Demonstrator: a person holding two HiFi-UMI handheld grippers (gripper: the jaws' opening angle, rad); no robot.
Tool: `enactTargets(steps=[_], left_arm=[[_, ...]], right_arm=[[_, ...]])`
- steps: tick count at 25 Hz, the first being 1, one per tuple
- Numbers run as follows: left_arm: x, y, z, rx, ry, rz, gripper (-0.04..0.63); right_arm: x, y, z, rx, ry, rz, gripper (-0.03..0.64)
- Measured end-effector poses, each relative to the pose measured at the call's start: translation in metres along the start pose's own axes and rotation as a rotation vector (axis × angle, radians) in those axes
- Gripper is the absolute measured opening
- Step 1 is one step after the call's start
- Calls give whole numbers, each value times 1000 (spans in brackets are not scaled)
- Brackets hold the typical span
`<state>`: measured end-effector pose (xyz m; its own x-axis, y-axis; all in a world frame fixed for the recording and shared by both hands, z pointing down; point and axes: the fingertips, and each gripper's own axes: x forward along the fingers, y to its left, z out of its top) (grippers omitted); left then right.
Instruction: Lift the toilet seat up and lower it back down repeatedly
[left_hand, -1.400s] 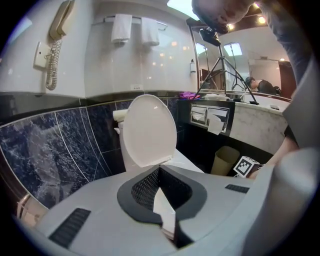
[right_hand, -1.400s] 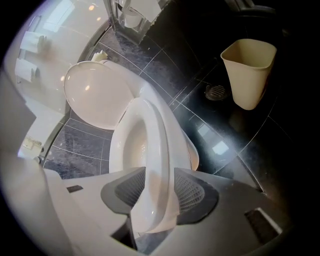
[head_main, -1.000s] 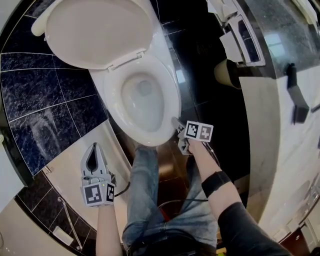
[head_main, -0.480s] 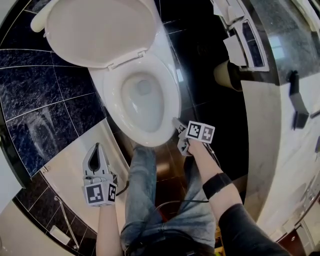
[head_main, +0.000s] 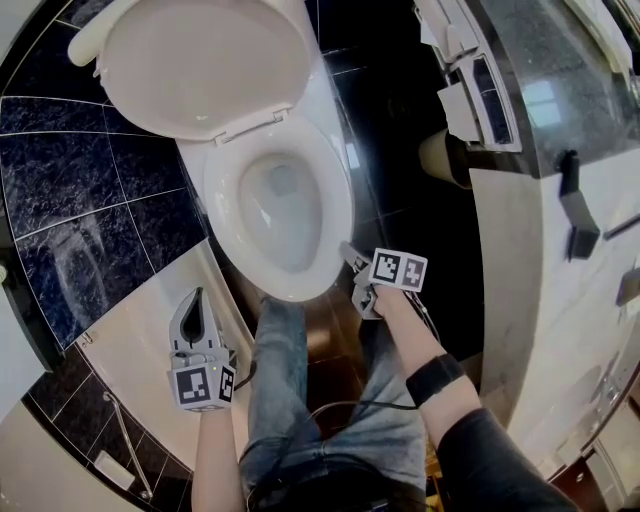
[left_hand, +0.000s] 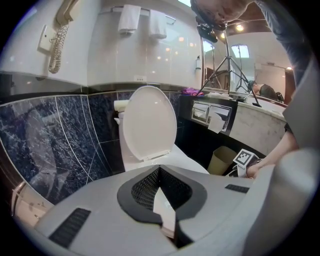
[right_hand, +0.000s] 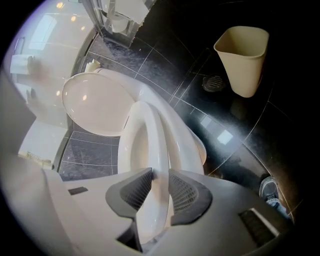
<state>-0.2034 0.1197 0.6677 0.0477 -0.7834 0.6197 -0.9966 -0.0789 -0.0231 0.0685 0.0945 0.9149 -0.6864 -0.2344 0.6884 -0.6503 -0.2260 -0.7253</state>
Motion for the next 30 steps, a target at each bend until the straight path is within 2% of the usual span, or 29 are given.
enactTargets(steps=[4,11,17,21,25,27,30], left_arm=[[-6,-7,14,35,7,-18,0],[-26,-4,32,26,5,-11,0],[-49,-10,20,-5,74,-11,0],[-55,-21,-5,-27,142,-46,0],[-39,-43,-19,-77,200,-130,0],[-24,-56,-12,-110,206,-168,0],[3,-64,9,-131,161,-181,0]], right_arm=[[-21,23,2,-40,22,16,114],[-59,83,17,-69,18,77,104],[-88,134,41,-81,-5,106,106],[-104,171,64,-96,-43,133,110],[-107,203,83,-81,-84,174,117],[-108,213,89,-81,-94,173,118],[-109,224,95,-87,-101,165,118]])
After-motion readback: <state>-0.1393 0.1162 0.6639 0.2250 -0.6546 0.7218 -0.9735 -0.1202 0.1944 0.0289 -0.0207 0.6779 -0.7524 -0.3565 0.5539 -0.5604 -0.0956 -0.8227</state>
